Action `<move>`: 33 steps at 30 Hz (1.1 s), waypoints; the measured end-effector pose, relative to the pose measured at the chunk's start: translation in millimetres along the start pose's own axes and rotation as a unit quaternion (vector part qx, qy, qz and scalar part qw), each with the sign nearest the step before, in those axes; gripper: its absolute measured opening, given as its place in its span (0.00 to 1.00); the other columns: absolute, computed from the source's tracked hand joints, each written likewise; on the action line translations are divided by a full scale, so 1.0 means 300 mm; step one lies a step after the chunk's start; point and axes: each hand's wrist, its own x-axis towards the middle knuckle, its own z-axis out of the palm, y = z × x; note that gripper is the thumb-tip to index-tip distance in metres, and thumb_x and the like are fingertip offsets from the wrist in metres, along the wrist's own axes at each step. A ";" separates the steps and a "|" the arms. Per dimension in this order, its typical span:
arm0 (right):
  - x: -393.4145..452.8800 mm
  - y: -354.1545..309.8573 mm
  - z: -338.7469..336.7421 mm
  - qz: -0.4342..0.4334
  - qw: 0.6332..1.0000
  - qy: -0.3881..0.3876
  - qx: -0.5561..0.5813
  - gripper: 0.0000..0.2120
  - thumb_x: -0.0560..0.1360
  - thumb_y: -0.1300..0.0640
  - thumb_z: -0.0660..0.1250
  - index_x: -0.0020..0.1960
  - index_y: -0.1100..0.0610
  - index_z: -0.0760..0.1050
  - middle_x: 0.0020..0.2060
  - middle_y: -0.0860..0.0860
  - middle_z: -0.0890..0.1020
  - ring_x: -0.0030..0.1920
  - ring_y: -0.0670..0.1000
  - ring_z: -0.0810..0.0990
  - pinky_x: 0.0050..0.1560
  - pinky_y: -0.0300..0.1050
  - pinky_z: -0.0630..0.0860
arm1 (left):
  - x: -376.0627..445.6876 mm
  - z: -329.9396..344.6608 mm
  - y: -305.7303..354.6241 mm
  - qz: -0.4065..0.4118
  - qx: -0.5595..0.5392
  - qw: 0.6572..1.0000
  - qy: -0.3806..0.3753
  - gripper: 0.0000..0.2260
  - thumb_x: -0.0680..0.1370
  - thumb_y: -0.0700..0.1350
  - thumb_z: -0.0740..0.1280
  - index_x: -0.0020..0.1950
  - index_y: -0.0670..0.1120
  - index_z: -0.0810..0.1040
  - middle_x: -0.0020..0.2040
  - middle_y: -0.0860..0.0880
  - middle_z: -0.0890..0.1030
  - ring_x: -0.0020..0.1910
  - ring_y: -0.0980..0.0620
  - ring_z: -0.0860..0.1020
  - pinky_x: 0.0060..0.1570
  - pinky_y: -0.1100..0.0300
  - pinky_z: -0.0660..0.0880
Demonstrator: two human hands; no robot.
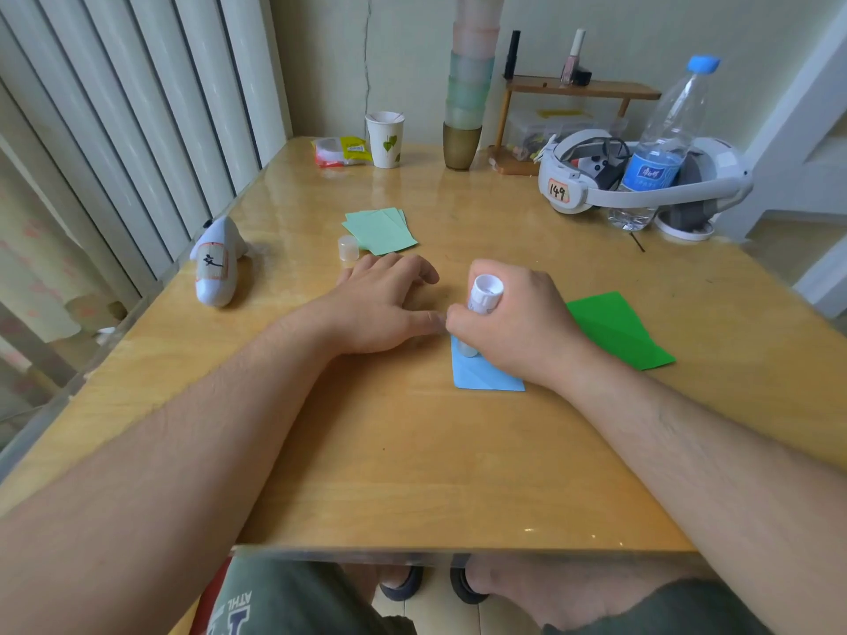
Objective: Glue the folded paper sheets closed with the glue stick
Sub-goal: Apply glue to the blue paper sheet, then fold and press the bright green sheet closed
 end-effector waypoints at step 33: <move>-0.093 -0.006 -0.008 -0.057 0.997 -0.033 0.045 0.17 0.70 0.57 0.74 0.35 0.58 0.66 0.26 0.47 0.67 0.30 0.47 0.62 0.29 0.40 0.61 | 0.015 0.005 -0.022 0.009 -0.032 0.999 0.014 0.13 0.83 0.59 0.63 0.66 0.58 0.72 0.64 0.57 0.73 0.67 0.49 0.66 0.71 0.48 0.63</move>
